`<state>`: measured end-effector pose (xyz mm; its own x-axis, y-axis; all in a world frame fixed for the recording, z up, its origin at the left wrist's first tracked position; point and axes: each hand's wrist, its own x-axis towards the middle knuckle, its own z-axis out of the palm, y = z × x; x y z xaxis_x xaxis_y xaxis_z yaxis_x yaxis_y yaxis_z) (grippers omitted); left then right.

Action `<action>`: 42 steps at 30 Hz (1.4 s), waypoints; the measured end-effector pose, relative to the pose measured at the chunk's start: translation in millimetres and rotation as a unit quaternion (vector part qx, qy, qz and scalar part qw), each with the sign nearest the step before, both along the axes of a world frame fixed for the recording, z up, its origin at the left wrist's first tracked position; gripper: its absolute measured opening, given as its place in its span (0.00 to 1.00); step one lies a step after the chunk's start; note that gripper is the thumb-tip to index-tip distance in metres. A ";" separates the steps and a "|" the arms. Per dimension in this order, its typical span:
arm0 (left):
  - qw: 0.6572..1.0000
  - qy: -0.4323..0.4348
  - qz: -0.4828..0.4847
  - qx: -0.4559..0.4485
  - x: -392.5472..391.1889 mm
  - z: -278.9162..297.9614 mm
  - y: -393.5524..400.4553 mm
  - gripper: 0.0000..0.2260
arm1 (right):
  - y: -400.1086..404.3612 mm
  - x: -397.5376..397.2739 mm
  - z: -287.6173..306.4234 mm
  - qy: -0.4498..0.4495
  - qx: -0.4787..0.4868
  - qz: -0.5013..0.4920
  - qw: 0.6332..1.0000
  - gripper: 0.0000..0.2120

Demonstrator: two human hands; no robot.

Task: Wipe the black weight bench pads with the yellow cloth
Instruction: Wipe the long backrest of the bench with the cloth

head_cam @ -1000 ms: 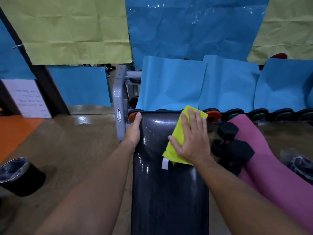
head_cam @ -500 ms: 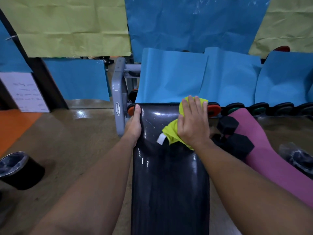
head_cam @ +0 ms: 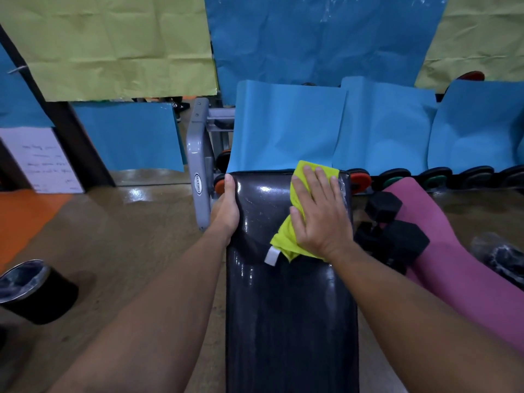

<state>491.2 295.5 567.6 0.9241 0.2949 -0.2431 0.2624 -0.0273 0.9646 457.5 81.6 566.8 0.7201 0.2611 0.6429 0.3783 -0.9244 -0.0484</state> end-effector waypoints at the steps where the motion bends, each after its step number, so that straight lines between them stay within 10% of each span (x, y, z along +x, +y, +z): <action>1: 1.000 -0.004 -0.006 0.010 -2.7 3.7 -0.6 0.51 | -8.3 1.3 0.4 -0.002 0.001 -0.004 1.000 0.29; 17: 0.985 -0.123 -0.041 0.110 5.8 -9.4 6.9 0.27 | -22.7 13.6 10.2 0.005 0.068 -0.076 0.995 0.29; 42: 0.988 -0.021 -0.076 -0.132 17.7 -25.6 14.6 0.50 | -2.0 8.3 3.3 0.004 0.051 -0.072 0.996 0.31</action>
<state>508.9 310.1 542.0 0.9636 0.0835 -0.2542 0.2348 0.1915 0.9530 465.8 79.6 570.2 0.7505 0.0886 0.6549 0.2412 -0.9594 -0.1466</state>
